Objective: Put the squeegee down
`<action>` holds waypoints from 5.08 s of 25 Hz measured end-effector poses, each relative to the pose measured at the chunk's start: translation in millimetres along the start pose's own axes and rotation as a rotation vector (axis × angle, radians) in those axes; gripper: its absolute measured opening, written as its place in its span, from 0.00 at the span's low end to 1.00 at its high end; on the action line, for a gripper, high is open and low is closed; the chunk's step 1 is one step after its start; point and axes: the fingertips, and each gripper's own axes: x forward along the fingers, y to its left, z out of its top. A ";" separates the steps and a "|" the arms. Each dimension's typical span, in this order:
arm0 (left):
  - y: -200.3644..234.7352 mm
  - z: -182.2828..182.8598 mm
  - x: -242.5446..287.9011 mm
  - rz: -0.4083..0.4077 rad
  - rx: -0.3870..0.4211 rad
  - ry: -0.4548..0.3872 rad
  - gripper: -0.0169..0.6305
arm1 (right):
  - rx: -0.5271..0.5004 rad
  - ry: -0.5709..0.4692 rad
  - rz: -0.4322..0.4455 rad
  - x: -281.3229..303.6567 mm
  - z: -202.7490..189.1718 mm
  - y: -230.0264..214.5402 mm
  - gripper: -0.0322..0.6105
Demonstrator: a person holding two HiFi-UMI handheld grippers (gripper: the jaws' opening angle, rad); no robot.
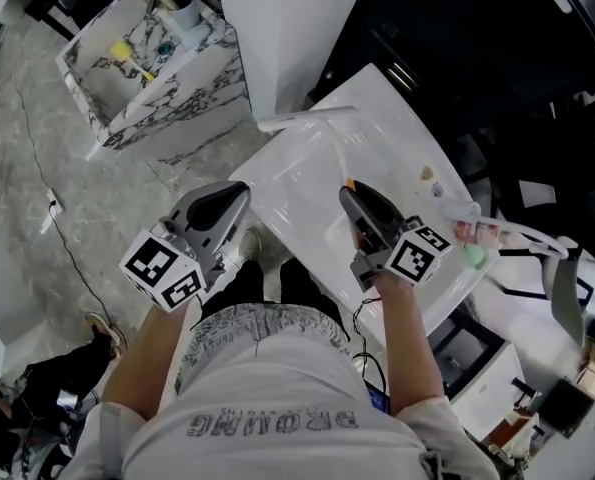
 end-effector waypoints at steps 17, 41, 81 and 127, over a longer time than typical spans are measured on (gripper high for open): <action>6.4 -21.7 0.4 0.089 -0.031 0.038 0.08 | -0.037 0.155 -0.002 25.5 -33.6 -44.6 0.26; 8.8 -46.6 -8.3 0.145 -0.056 0.073 0.08 | -0.055 0.231 -0.001 37.6 -70.1 -63.5 0.26; 13.3 -65.3 -15.2 0.191 -0.083 0.101 0.08 | -0.023 0.392 -0.007 54.4 -127.8 -100.3 0.24; 0.5 -51.0 -20.0 0.149 -0.056 0.066 0.08 | -0.037 0.383 -0.121 34.9 -122.0 -110.9 0.24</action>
